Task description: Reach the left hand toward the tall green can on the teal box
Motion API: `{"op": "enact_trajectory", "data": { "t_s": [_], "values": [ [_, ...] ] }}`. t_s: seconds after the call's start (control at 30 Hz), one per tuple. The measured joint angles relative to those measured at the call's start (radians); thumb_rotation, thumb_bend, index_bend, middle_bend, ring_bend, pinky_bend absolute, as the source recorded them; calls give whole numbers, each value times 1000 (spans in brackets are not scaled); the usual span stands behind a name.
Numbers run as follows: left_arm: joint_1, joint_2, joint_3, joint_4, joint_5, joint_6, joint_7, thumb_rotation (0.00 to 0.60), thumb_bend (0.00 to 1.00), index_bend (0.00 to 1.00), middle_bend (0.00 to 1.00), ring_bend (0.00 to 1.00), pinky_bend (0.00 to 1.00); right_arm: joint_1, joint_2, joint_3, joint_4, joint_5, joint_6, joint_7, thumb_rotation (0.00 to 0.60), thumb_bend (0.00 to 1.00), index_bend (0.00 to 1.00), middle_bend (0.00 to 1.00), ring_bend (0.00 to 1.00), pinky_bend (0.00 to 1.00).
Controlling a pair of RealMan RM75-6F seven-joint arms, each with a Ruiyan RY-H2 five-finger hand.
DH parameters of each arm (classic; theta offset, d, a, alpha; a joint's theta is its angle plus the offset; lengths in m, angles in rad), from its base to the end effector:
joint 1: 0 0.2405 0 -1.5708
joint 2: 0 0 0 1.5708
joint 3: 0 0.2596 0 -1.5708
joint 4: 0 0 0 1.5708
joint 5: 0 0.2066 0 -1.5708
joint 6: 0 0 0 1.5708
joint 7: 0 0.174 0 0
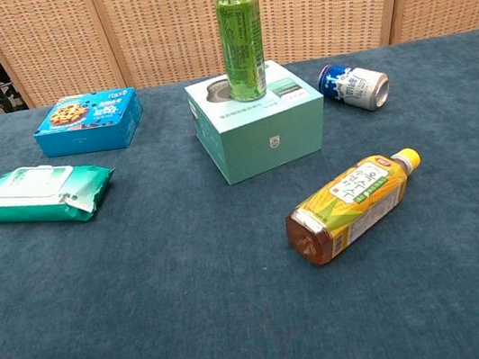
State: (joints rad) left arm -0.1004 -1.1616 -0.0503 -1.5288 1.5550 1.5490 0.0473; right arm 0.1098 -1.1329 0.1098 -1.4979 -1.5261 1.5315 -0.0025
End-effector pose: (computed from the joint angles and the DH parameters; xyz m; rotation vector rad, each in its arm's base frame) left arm -0.3087 0.2163 0.1639 -1.4238 -0.7560 -0.9202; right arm -0.3141 -0.2317 0.1866 1.3788 -0.7208 0.9299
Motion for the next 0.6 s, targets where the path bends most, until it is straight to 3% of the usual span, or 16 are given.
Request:
{"op": "enact_trajectory", "data": {
  "t_s": [0.5, 0.57, 0.6],
  "values": [
    [-9, -7, -4, 5, 0, -9, 3, 600, 0, 0, 0, 0, 0, 2, 4, 0, -10, 2, -1, 0, 600, 0, 0, 0, 0, 0],
    [-14, -13, -11, 6, -5, -12, 5, 600, 0, 0, 109, 62, 20, 3, 5, 1, -11, 5, -5, 2, 600, 0, 0, 0, 0, 0],
    [-18, -17, -17, 7, -8, -13, 7, 600, 0, 0, 281, 210, 122, 4, 6, 1, -12, 8, -9, 4, 600, 0, 0, 0, 0, 0]
  ]
}}
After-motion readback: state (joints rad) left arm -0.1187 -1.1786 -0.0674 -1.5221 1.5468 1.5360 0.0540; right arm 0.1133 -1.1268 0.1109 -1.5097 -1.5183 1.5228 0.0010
